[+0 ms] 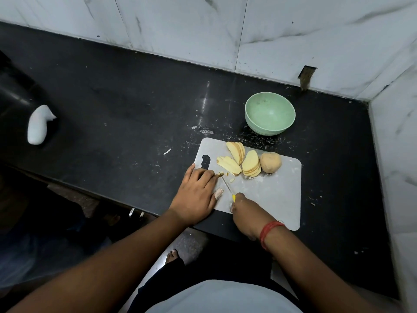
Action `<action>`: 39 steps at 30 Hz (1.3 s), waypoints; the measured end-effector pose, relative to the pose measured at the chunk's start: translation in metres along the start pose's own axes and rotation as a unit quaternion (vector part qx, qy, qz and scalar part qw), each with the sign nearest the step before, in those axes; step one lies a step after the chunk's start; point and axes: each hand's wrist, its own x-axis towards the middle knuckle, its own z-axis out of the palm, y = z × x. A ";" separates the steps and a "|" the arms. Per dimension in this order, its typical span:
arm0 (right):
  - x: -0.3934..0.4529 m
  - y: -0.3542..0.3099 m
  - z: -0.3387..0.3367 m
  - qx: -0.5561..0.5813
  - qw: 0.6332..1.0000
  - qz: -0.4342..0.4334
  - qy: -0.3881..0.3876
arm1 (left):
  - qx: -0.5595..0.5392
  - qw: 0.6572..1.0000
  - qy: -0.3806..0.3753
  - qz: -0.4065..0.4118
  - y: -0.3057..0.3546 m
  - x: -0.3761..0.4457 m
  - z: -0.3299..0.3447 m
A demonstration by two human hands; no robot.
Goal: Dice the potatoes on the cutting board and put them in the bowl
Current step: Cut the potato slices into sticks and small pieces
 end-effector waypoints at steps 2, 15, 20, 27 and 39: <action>-0.002 0.002 0.001 -0.002 1.000 0.001 0.000 | 0.006 1.000 -0.002 0.001 0.000 0.000 0.000; -0.019 0.008 0.001 0.040 0.997 -0.025 0.057 | -0.008 1.000 0.015 -0.010 0.000 -0.003 -0.001; -0.015 -0.001 -0.001 0.032 0.998 -0.015 0.049 | -0.007 1.000 0.010 -0.024 -0.001 -0.006 0.000; -0.008 -0.005 0.004 0.006 1.000 -0.003 0.030 | -0.009 1.000 0.013 -0.022 -0.001 -0.005 0.000; -0.012 0.006 0.005 -0.001 1.000 -0.009 -0.003 | -0.008 0.999 0.009 -0.031 -0.001 -0.004 0.000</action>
